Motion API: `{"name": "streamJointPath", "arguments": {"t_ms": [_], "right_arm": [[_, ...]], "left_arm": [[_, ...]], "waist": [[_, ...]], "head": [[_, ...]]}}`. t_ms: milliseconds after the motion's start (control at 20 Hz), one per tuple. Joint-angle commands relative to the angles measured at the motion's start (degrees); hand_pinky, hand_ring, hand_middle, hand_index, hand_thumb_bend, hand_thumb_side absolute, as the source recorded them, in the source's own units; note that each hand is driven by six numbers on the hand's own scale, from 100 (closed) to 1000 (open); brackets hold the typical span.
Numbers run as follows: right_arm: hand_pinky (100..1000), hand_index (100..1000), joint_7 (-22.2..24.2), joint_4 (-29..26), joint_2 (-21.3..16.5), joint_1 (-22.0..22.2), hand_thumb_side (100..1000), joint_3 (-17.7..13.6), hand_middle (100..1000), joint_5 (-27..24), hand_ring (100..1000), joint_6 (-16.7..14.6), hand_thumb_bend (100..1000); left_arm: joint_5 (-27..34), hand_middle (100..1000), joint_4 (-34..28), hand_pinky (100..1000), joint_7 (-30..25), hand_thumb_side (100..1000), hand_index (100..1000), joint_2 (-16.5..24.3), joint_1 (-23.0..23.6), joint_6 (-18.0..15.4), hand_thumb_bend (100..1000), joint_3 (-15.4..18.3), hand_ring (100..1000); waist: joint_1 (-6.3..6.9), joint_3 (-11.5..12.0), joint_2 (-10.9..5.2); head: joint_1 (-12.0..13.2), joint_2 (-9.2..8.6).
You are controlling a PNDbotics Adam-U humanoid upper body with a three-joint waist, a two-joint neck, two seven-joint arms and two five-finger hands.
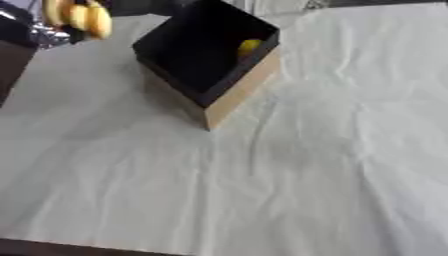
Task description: Pick up objects on the table and place them in the box.
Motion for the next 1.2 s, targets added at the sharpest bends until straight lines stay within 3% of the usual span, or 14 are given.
{"name": "streamJointPath", "arguments": {"t_ms": [50,200,500,1050,1200], "right_arm": [[926,806,0.33,-0.94,-1.72,-1.6,310,-0.02,679,-1.07,907,-0.27,100],[925,807,0.25,-0.94,-1.4,-2.98,302,0.03,681,-1.92,905,-0.61,100],[923,807,0.16,-0.94,-0.12,-5.66,294,0.43,684,-3.61,903,-0.89,100],[925,806,1.28,-0.94,1.46,-6.46,305,0.82,681,-4.74,904,-0.65,100],[926,806,1.34,-0.94,1.49,-6.22,307,0.78,680,-4.62,905,-0.56,100]], "left_arm": [[-4.78,384,6.69,576,1.81,100,520,-5.85,-4.08,-1.58,100,0.7,447],[-12.22,385,11.04,569,5.68,100,524,-12.38,-6.03,-1.22,100,2.77,440],[-26.1,389,15.32,561,14.52,100,530,-21.29,-6.34,5.79,100,5.97,435],[-34.98,417,23.01,576,19.44,100,561,-24.89,-4.2,11.04,100,7.34,455],[-36.23,471,23.63,637,20.0,100,622,-25.23,-3.54,11.58,223,6.89,515]], "waist": [[-0.51,-0.54,-1.35],[-1.18,-1.55,-1.02],[-2.23,-3.58,-0.45],[-2.64,-4.71,0.0],[-2.6,-4.62,0.03]], "head": [[1.24,-0.94],[2.5,-1.3],[5.39,-2.38],[6.36,-3.05],[6.21,-2.94]]}}
